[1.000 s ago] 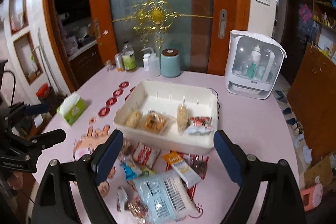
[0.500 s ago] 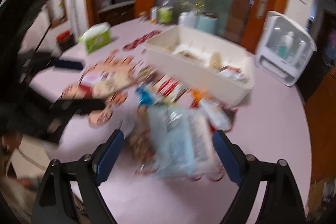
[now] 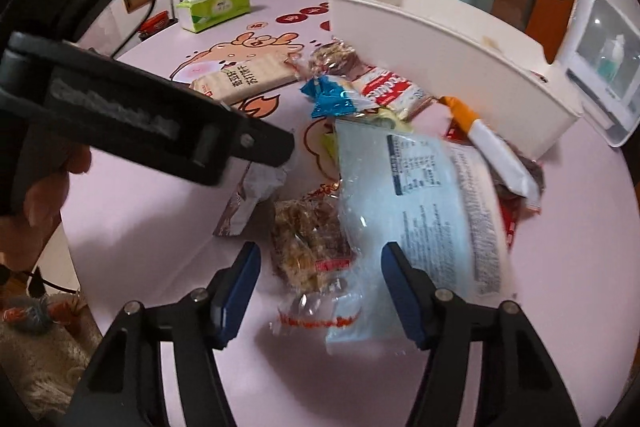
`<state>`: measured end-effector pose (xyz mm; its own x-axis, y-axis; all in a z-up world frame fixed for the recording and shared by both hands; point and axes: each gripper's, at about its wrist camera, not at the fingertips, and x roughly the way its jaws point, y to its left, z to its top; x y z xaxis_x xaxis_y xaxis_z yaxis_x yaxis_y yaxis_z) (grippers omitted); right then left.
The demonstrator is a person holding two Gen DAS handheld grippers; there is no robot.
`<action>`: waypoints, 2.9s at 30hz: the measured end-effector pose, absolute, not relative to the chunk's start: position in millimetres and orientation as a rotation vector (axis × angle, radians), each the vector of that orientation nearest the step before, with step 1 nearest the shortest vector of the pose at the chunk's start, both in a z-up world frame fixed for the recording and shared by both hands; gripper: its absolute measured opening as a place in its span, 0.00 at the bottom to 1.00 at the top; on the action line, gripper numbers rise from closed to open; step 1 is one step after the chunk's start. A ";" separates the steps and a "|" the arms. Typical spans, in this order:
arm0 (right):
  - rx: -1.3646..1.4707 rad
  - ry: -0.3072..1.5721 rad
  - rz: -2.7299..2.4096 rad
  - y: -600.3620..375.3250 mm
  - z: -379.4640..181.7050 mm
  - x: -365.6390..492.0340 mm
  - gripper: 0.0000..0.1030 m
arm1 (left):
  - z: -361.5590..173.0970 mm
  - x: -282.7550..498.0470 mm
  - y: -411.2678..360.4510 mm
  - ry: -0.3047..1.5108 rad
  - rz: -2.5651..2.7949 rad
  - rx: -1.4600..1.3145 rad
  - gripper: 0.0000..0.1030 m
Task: Organize snacks
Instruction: 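Grasp the clear nut bag with the right gripper while the left grasps the brown chocolate wrapper, then carry the chocolate wrapper with the left gripper while the right carries the nut bag toward the white tray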
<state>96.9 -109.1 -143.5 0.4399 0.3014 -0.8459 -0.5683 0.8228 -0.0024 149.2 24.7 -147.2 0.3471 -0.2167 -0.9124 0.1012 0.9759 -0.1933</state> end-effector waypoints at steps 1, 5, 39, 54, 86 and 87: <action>-0.309 0.974 0.558 -107.7 -144.8 96.9 0.61 | -151.7 151.2 24.4 1.214 -0.201 -0.114 0.81; -0.321 0.987 0.579 -97.8 -153.5 97.1 0.61 | -169.3 155.6 26.4 1.280 -0.199 -0.158 0.63; -0.253 1.007 0.566 -102.2 -161.8 65.5 0.51 | -166.9 126.9 -1.0 1.215 -0.171 0.028 0.42; -0.165 1.022 0.533 -107.9 -143.3 64.9 0.45 | -115.6 99.6 53.0 1.074 -0.166 -0.030 0.35; -0.039 0.650 0.247 -143.6 147.9 208.8 0.45 | 161.9 225.4 46.5 0.622 -0.068 0.199 0.35; -0.032 0.658 0.237 -144.9 147.3 218.1 0.45 | 160.8 235.3 43.3 0.627 -0.070 0.196 0.35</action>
<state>218.2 -144.9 147.3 0.7652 0.2077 -0.6093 -0.2279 0.9726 0.0453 235.3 43.3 160.8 0.8080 -0.0054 -0.5891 0.1240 0.9791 0.1612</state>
